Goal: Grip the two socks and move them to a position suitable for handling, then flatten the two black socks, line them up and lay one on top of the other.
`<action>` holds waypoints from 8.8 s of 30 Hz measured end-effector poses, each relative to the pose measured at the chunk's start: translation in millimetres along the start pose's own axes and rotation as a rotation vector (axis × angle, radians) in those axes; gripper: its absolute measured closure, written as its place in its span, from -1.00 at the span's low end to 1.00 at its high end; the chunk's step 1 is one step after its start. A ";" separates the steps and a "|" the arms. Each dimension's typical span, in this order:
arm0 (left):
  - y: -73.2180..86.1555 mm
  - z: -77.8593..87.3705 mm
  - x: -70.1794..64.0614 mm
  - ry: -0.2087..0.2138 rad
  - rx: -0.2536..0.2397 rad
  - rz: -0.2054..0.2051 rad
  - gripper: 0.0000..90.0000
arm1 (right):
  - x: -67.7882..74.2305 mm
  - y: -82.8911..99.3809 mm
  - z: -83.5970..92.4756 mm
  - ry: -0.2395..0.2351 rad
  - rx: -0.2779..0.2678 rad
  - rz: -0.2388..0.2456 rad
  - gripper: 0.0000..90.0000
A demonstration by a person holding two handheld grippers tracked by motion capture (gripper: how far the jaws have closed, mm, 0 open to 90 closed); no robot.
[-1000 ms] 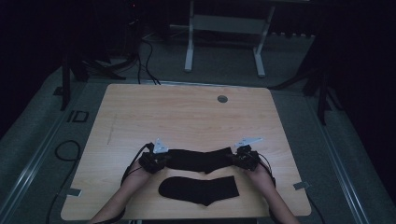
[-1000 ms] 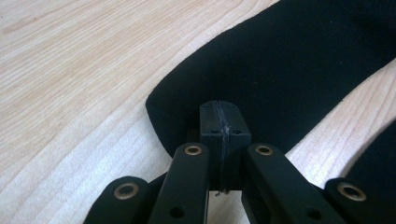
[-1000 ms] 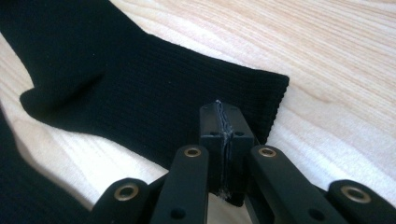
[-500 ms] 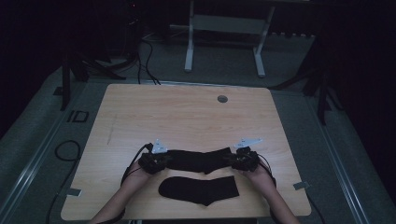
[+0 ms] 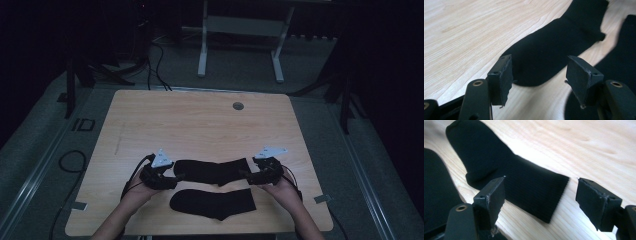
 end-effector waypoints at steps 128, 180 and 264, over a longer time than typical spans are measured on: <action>-4.7 -51.8 35.9 0.014 0.208 0.107 0.90 | -23.8 4.6 -30.8 0.094 0.131 -0.149 0.85; 18.3 -8.9 34.9 -0.074 -0.076 0.103 -0.95 | -22.9 -11.2 -12.9 0.074 -0.019 0.003 -0.73; 130.4 96.3 51.2 -0.381 -0.174 0.306 -0.94 | -121.0 116.8 92.6 0.452 -0.274 -0.358 -0.74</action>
Point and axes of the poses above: each handheld gripper's, and its own axes: z roughly backward along the jaws, y roughly out of its underside, x roughly to its left, the point moved 5 cm from there along -z, roughly forward along the jaws, and after that the axes turned 11 degrees about -z, right-handed, at the moved point
